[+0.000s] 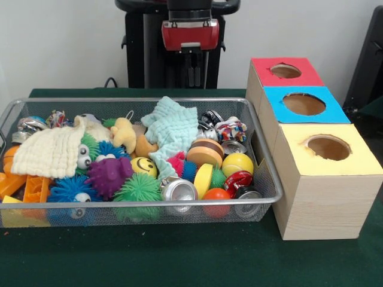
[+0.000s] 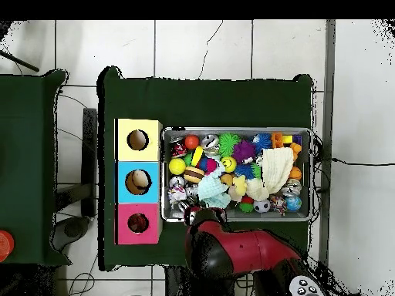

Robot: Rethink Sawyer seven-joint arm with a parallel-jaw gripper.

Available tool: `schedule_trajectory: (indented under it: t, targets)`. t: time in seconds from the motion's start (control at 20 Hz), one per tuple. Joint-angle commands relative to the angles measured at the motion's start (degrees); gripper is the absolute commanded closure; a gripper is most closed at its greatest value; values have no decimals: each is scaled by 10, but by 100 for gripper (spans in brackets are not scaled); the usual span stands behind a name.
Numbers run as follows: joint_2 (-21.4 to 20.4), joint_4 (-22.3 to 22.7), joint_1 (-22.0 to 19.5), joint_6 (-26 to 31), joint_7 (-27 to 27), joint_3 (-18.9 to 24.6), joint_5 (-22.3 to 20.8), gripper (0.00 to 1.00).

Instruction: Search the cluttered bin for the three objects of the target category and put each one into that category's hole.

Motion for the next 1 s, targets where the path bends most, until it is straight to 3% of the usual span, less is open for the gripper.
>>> schedule_trajectory:
  t: [0.05, 1.0]
  targets:
    - [32, -16, 4, 10, 65, 30, 22, 100]
    - [46, -19, -6, -1, 63, 37, 18, 100]
